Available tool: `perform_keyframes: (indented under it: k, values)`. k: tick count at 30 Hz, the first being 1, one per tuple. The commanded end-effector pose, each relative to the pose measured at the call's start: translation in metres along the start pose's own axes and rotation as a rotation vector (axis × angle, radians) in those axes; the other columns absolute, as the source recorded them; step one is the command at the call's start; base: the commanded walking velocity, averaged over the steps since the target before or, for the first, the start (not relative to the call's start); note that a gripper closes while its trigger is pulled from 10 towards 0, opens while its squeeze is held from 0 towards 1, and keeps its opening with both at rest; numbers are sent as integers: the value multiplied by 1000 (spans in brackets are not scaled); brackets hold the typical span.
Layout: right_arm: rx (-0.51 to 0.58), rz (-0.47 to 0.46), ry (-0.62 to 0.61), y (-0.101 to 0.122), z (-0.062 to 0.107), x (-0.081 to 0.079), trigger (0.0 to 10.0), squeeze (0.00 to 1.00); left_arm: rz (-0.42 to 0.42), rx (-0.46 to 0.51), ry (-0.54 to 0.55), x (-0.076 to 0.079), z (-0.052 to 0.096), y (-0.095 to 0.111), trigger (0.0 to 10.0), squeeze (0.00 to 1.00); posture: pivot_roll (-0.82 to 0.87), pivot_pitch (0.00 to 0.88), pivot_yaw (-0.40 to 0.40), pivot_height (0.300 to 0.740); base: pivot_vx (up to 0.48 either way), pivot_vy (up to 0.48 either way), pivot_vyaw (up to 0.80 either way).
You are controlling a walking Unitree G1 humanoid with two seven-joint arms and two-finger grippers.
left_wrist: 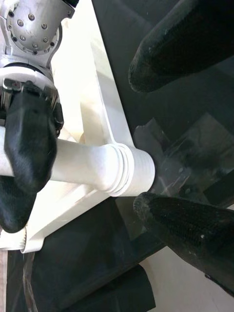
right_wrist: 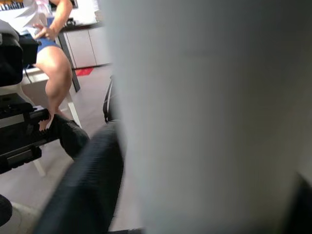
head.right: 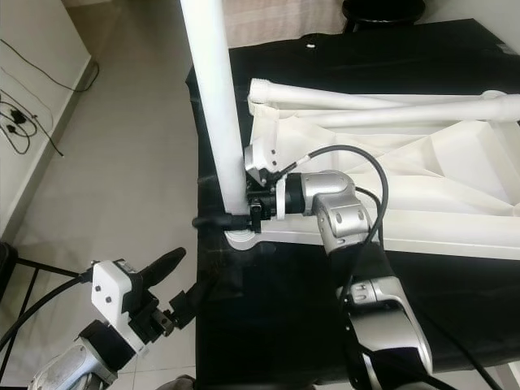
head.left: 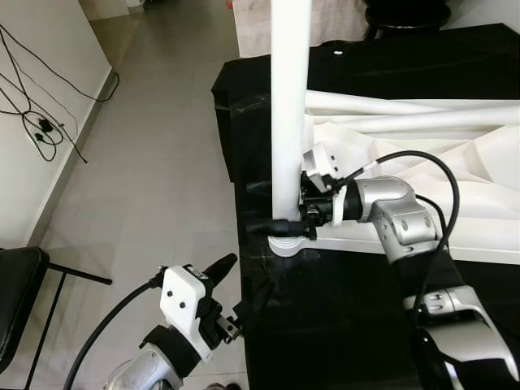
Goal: Building children table
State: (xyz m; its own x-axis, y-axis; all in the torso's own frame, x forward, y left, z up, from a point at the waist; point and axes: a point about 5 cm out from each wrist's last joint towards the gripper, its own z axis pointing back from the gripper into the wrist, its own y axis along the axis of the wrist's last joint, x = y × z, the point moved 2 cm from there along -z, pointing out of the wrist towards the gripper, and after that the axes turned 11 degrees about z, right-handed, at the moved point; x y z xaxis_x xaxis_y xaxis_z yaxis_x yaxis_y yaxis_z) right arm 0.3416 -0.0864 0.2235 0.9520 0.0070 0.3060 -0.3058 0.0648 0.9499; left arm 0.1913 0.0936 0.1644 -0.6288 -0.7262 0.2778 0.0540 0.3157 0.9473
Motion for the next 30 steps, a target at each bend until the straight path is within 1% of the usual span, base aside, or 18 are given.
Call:
perform_keyframes:
  k: [1, 4, 7, 9, 11, 12, 13, 14, 15, 16, 17, 18, 19, 20, 23, 26, 28, 30]
  values:
    - [32, -6, 93, -1, -12, -8, 0, 0, -2, -13, 4, 2, 2, -1, 10000, 0, 51, 211, 49, 740, 0, 0, 0]
    - [36, -7, 102, -2, -12, -7, 0, 0, -3, -12, 6, 3, 2, -1, 10000, 0, 51, 211, 49, 740, 0, 0, 0]
    - [32, 10, 63, -2, -6, -6, 0, 0, -2, -10, 7, 3, 2, -1, 10000, 0, 40, 210, 42, 740, 0, 0, 0]
    - [18, 33, -15, -4, 0, -8, 0, 0, -1, -8, 7, 3, 2, -1, 10000, 0, 28, 209, 37, 740, 0, 0, 0]
    - [14, 42, -39, -5, 3, -8, 0, 0, -1, -7, 8, 3, 2, -1, 10000, 0, 28, 209, 37, 740, 0, 0, 0]
    - [-5, 43, -107, -8, 6, -10, 0, 0, 0, -6, 8, 3, 2, -1, 10000, 0, 18, 209, 35, 740, 0, 0, 0]
    - [-65, -8, -287, -19, 9, -17, 0, 0, 0, -6, 7, 3, 2, -1, 10000, 0, 9, 209, 32, 740, 0, 0, 0]
    - [-102, -43, -387, -25, 11, -22, 0, 0, 1, -6, 7, 3, 2, -1, 10000, 0, 9, 209, 32, 740, 0, 0, 0]
    - [-125, -66, -445, -28, 12, -25, 0, 0, 1, -6, 6, 3, 2, -1, 10000, 0, 9, 209, 32, 740, 0, 0, 0]
    - [-125, -66, -445, -28, 12, -25, 0, 0, 1, -6, 6, 3, 2, -1, 10000, 0, 9, 209, 32, 740, 0, 0, 0]
    - [-237, -36, -705, -37, 18, -22, 0, 0, 0, -7, 6, 2, 2, -1, 10000, 0, 6, 212, 31, 740, 0, 0, 0]
    - [-315, -60, -889, -44, 20, -38, 0, 0, 0, -8, 5, 1, 3, -1, 10000, 0, -7, 213, 34, 740, 0, 0, 0]
    - [-373, -85, -1032, -46, 26, -51, 0, 0, 0, -9, 4, 1, 3, -1, 10000, 0, -7, 213, 34, 740, 0, 0, 0]
    - [-406, -62, -1079, -47, 24, -61, 0, 0, 0, -10, 3, -1, 3, -1, 10000, 0, -31, 208, 55, 740, 0, 0, 0]
    - [-408, -45, -1061, -47, 20, -66, 0, 0, 0, -12, 2, -1, 3, -2, 10000, 0, -31, 208, 55, 740, 0, 0, 0]
    - [-407, 10, -1056, -46, 19, -55, 0, 0, 0, -14, -2, -3, 0, -3, 10000, 0, -19, 191, 47, 740, 0, 0, 0]
    - [-415, 6, -1092, -44, 18, -49, 0, 0, -3, -12, -1, -4, 0, -3, 10000, 0, -23, 188, 44, 740, 0, 0, 0]
    - [-415, 6, -1092, -44, 18, -49, 0, 0, -3, -12, -1, -4, 0, -3, 10000, 0, -23, 188, 44, 740, 0, 0, 0]
